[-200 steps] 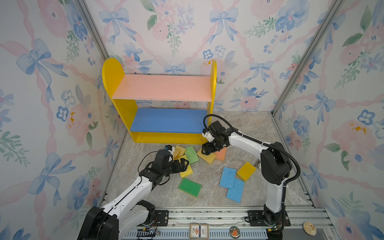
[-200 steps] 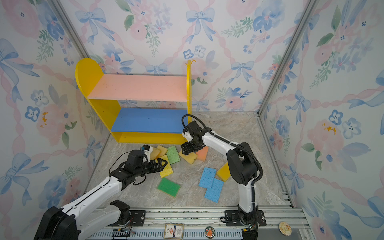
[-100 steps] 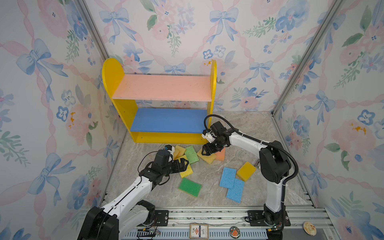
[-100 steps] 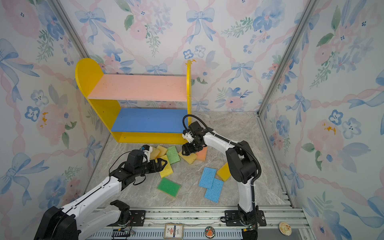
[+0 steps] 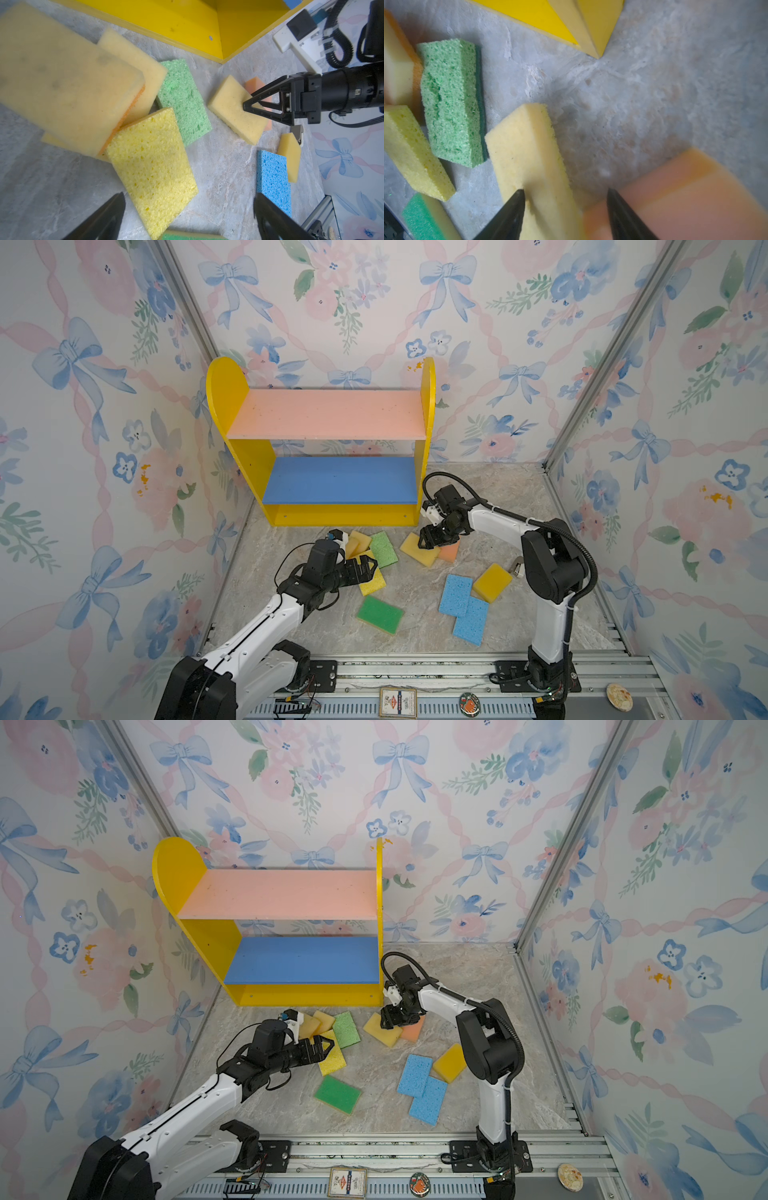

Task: Place and organize the cleaning sponges onto the shelf
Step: 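Lower the right gripper and grasp the pale yellow sponge near the orange one, then lift the pale yellow sponge and pass it into the open left gripper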

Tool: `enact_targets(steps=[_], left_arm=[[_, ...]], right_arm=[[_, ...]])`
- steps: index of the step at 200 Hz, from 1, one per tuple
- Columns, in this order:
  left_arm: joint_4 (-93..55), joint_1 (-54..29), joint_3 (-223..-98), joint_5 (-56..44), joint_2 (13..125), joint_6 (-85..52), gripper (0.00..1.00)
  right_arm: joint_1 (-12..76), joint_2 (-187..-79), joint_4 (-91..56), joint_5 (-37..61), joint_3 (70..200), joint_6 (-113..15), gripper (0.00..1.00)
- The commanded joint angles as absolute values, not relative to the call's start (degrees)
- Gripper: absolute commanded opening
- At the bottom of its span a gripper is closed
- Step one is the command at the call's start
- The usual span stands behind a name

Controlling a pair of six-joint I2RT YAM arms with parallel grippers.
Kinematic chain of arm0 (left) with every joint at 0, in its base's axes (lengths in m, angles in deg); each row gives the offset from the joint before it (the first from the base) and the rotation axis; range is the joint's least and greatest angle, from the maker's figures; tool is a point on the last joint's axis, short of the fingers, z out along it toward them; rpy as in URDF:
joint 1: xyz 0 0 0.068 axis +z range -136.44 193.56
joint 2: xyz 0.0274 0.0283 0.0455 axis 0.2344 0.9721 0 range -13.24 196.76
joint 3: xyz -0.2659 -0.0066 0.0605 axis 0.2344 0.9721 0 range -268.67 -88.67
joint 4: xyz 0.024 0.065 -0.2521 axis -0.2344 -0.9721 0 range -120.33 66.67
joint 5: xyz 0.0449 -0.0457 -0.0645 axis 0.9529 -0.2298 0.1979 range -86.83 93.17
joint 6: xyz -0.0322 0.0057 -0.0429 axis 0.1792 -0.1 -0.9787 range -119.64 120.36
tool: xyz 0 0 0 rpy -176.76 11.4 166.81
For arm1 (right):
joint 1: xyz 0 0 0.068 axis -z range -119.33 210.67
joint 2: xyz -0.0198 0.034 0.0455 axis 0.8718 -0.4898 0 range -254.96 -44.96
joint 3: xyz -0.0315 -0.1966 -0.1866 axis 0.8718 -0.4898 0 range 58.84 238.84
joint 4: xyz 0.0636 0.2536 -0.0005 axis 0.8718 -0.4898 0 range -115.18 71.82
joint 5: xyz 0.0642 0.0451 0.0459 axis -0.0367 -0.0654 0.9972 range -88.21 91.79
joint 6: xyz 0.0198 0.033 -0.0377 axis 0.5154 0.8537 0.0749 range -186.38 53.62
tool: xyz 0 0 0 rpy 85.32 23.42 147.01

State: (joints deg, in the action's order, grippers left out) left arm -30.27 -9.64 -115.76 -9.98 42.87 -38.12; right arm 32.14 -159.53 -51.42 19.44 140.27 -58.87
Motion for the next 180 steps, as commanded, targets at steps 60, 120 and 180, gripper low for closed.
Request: enact_targets(steps=[60,120,180], left_arm=[[-29.77,-9.22,-115.47,-10.81,41.42,-39.77,0.98],[-26.06,-9.37,-115.08,-13.47,41.26,-42.35,0.98],[-7.12,-9.38,-110.51,-21.07,40.26,-53.97,0.98]], right_arm=[[33.38,-155.55,-46.57,23.02,134.51,-54.47,0.33],[34.75,-147.35,-35.05,30.73,127.14,-43.26,0.21],[30.97,-135.1,-22.25,31.99,119.46,-26.88,0.23]])
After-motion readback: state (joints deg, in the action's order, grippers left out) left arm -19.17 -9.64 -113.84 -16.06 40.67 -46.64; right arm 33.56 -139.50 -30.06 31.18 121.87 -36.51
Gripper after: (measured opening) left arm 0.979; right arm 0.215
